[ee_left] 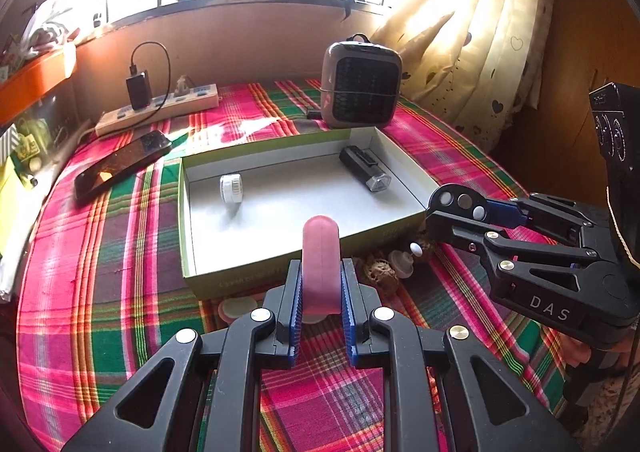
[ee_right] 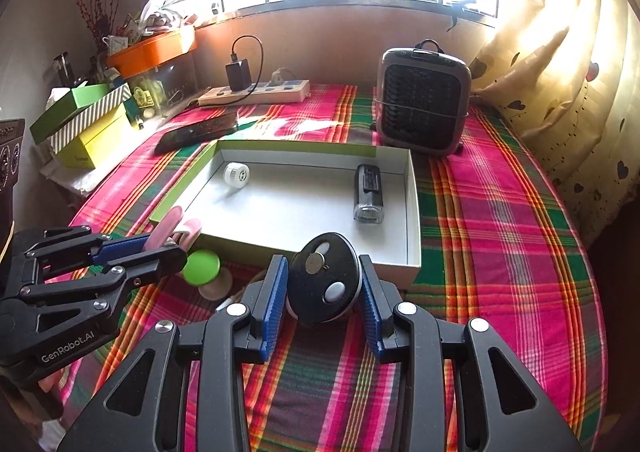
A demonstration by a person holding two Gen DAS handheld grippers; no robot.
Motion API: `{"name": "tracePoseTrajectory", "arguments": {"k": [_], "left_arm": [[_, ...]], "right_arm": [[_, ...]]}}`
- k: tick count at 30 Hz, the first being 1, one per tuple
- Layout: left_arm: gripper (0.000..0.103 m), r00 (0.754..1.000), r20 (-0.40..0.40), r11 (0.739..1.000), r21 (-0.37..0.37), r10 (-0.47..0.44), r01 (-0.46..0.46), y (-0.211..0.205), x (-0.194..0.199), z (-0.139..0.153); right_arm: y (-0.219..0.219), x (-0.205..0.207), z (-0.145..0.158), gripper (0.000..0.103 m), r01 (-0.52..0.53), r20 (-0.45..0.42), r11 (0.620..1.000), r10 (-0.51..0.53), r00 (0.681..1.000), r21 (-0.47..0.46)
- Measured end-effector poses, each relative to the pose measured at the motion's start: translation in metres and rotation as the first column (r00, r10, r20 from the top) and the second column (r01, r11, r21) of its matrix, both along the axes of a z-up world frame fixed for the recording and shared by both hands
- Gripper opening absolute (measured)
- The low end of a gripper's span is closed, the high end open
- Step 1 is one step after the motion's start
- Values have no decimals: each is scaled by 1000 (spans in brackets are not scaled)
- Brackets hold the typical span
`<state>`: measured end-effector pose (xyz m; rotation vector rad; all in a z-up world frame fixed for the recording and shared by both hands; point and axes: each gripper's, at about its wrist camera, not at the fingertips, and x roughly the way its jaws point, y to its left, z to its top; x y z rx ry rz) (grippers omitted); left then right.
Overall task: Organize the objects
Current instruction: 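Lift and carry the pink clip with left gripper while right gripper carries the black disc into the box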
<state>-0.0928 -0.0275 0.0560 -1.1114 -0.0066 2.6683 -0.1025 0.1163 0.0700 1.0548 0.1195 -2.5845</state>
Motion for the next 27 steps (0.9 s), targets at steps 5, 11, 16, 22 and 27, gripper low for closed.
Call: {"name": "tracePoseTrajectory", "arguments": {"k": [5, 11, 16, 22, 27], "left_arm": [[15, 1000, -3, 1000, -10, 13, -13, -3, -15, 1], [15, 999, 9, 999, -11, 39, -39, -10, -35, -3], [15, 998, 25, 998, -3, 66, -66, -16, -52, -7], [15, 996, 34, 996, -15, 86, -86, -20, -69, -11], [15, 994, 52, 995, -25, 100, -99, -22, -80, -18]], "right_arm": [[-5, -18, 0, 36, -12, 5, 1000, 12, 1000, 10], [-10, -46, -1, 36, -17, 10, 1000, 17, 1000, 15], [-17, -70, -1, 36, -30, 8, 999, 30, 1000, 38], [-26, -97, -10, 36, -47, 42, 997, 44, 998, 55], [-34, -115, -20, 36, -59, 71, 996, 54, 996, 74]]}}
